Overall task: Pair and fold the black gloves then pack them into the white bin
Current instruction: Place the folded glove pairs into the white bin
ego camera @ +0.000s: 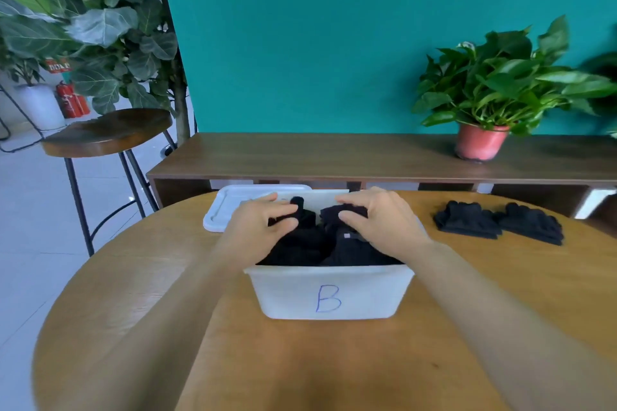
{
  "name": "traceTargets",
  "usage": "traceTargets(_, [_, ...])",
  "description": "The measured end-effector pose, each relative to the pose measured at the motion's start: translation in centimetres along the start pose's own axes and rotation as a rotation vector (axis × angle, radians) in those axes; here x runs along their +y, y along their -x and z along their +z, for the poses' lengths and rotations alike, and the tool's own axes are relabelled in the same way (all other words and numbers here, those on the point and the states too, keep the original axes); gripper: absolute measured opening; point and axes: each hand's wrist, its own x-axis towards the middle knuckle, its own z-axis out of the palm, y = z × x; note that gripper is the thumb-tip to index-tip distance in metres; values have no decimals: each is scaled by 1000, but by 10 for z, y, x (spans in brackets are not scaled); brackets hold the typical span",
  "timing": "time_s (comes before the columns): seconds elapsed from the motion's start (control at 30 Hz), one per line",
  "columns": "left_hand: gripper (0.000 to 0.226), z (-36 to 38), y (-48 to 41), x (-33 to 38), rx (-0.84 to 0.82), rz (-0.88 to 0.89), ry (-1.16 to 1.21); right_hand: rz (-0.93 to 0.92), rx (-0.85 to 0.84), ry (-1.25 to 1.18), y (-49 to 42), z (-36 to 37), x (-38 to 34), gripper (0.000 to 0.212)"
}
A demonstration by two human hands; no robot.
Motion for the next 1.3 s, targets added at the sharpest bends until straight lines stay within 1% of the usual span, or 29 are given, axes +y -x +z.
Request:
traceTargets(0.1, [27, 13, 9, 38, 5, 68, 40, 87, 74, 9, 26, -21, 18, 33])
traceTargets(0.17, [32, 26, 13, 63, -16, 85, 66, 167, 99, 7, 44, -36, 33, 32])
traceTargets(0.3, [38, 62, 15, 106, -110, 164, 110, 271, 157, 22, 83, -60, 73, 32])
traceTargets(0.43, [38, 102, 10, 147, -166, 216, 124, 393, 150, 34, 117, -80, 115, 35])
traceTargets(0.63, [42, 170, -14, 196, -235, 265, 68, 475, 141, 64, 146, -101, 174, 40])
traceTargets(0.73, [45, 207, -30, 214, -258, 262, 35, 515, 124, 77, 151, -106, 207, 44])
traceTargets(0.8, [47, 231, -41, 219, -290, 242, 15, 530, 73, 131, 148, -106, 230, 49])
traceTargets(0.9, [48, 264, -61, 218, -352, 210, -18, 544, -73, 228, 137, -102, 260, 59])
traceTargets(1.03, [54, 301, -93, 212, -396, 211, -157, 570, -243, 334, 114, -92, 298, 66])
traceTargets(1.2, [60, 341, -130, 199, -472, 147, -341, 611, -345, 394, 81, -77, 338, 68])
traceTargets(1.3, [63, 364, -148, 189, -501, 109, -427, 631, -371, 425, 64, -66, 360, 68])
